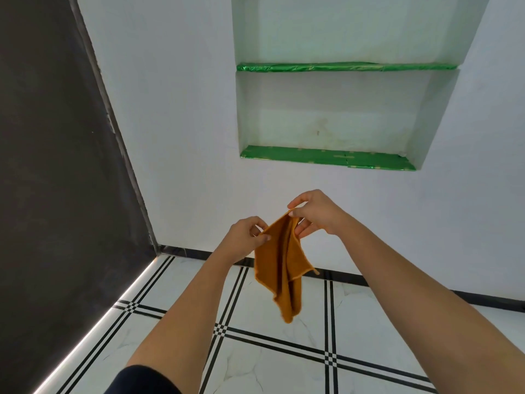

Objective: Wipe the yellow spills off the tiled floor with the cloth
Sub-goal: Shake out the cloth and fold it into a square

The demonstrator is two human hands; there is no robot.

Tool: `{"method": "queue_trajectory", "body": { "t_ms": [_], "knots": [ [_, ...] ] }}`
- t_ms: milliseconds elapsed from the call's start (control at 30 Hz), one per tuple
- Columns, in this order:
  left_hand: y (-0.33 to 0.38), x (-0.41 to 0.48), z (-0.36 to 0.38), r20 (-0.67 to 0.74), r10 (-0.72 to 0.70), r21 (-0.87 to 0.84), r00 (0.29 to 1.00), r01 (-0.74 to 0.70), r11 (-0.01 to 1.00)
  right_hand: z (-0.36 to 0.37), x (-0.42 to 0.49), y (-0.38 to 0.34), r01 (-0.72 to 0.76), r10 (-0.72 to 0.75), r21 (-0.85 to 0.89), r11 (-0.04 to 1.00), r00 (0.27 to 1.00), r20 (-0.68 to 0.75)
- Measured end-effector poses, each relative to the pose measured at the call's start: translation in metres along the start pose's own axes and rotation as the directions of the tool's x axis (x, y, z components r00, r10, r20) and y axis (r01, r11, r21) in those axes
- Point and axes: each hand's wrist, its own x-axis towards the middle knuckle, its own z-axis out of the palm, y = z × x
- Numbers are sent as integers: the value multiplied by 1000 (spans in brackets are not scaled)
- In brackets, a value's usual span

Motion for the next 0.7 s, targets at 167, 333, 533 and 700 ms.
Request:
{"method": "queue_trajectory", "body": {
  "t_ms": [167,333,533,700],
  "knots": [
    [8,-2,9,-82,159,85,984,-152,985,-4,-1,-13,-74,73,168,983,997,13],
    [17,-2,21,-199,162,-45,967,-174,984,-19,-2,-23,-152,135,308,939,988,77],
    [22,2,25,-118,61,-295,991,-94,951,-28,-3,-22,-84,93,280,956,996,-17],
    [35,4,35,-27,-27,-105,999,24,994,-23,-1,-24,-62,98,304,950,990,-102]
  ]
}}
